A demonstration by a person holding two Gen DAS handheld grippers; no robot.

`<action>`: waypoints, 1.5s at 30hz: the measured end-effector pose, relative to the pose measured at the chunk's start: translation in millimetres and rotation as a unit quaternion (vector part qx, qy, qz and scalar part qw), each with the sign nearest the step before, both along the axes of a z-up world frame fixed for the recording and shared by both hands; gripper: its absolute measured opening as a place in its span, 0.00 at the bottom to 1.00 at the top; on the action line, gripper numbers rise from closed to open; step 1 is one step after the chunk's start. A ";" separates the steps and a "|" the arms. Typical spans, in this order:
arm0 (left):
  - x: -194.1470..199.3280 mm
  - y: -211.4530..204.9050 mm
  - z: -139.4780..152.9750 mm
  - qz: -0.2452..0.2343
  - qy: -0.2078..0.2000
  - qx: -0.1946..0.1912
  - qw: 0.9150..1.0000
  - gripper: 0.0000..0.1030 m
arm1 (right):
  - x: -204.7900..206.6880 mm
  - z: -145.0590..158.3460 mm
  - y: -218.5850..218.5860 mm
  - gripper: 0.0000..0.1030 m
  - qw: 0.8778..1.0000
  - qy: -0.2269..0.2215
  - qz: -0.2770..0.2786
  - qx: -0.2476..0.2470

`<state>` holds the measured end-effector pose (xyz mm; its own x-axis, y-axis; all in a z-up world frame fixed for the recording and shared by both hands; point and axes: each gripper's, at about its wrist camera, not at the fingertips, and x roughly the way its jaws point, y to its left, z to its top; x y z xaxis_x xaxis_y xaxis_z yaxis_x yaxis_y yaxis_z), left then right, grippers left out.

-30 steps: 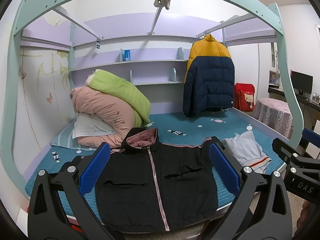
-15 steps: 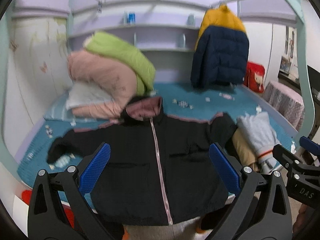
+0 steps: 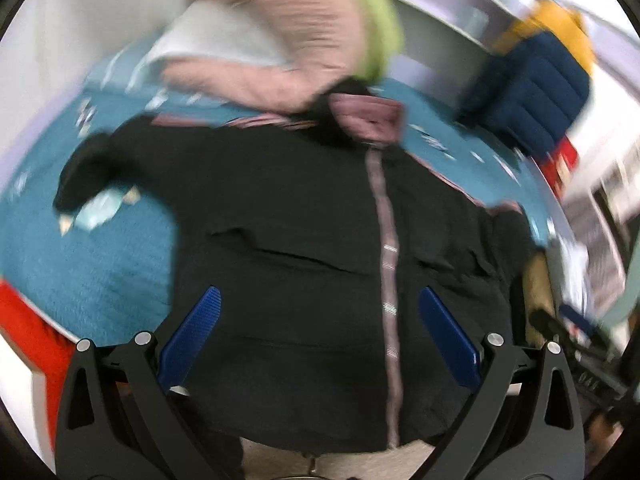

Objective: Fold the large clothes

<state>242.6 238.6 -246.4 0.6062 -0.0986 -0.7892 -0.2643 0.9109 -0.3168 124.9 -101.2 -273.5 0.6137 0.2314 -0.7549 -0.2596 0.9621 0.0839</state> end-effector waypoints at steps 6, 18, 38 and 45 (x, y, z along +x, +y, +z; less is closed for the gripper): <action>4.7 163.3 -41.0 0.175 0.016 -0.040 0.984 0.95 | 39.8 -39.6 63.1 0.93 0.998 0.036 0.052 -0.013; 22.9 332.7 -125.5 0.353 -0.009 -0.222 0.909 0.96 | 94.2 -89.5 178.6 0.93 0.989 0.048 0.126 -0.056; 42.5 317.7 -9.2 0.253 -0.190 -0.057 0.947 0.18 | 160.0 -136.0 303.5 0.07 0.962 0.152 0.198 0.114; 81.8 242.3 39.6 0.138 -0.235 -0.075 0.959 0.18 | 182.0 -194.3 355.5 0.00 0.929 0.270 0.206 0.149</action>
<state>324.4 480.8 -206.8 0.9111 0.0263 -0.4114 -0.2850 0.7611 -0.5826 306.9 254.3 -467.8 -0.0222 0.6102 -0.7919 -0.4432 0.7040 0.5549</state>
